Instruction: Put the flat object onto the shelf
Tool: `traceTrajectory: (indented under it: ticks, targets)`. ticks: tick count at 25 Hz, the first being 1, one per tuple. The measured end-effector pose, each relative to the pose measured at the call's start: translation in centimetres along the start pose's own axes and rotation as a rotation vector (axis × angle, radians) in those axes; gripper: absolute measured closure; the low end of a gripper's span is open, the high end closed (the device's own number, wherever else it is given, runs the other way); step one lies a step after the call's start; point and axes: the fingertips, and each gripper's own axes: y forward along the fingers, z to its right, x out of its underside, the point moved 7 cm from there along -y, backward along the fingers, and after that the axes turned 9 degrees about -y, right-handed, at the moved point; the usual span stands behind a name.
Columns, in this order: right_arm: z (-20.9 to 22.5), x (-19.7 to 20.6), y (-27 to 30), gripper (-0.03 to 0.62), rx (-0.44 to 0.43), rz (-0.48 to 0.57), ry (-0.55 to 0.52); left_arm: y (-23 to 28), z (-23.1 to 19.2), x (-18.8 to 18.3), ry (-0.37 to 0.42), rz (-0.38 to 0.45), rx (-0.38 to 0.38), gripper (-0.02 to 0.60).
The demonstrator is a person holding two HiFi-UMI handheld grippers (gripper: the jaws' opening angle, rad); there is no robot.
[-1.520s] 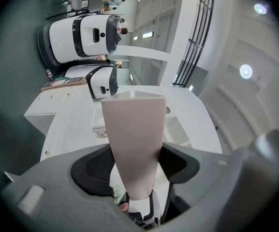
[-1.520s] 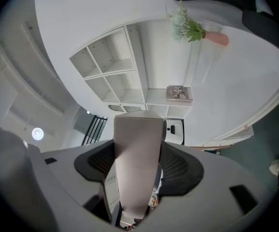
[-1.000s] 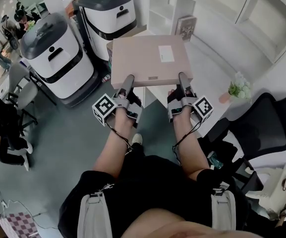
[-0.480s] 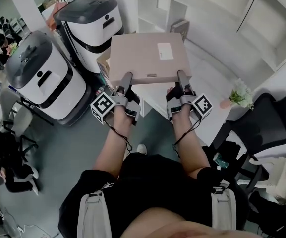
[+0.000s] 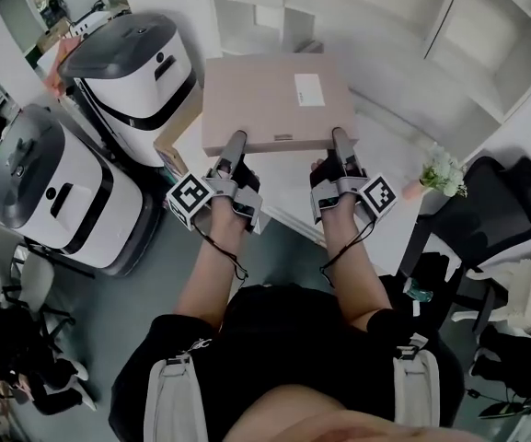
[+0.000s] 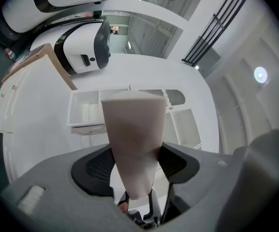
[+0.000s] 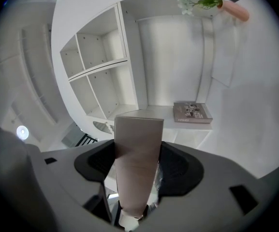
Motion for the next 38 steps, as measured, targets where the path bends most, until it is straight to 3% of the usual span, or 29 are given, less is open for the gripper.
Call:
traceTrajectory:
  ticks: [10, 23, 38]
  targets:
    - [-1.8, -3.2, 0.8, 0.313, -0.022, 0.104, -0.081, 5.5, 1.2, 0.4, -0.048, -0.132, 0.087, 0.29]
    - [-5.0, -7.0, 0.4, 0.315, -0.067, 0.175, -0.155, 10.2, 3.9, 2.2, -0.06, -0.215, 0.179, 0.29]
    - [-6.9, -10.9, 3.0, 0.315, -0.079, 0.261, -0.181, 17.3, 7.0, 2.4, -0.05, -0.283, 0.208, 0.29]
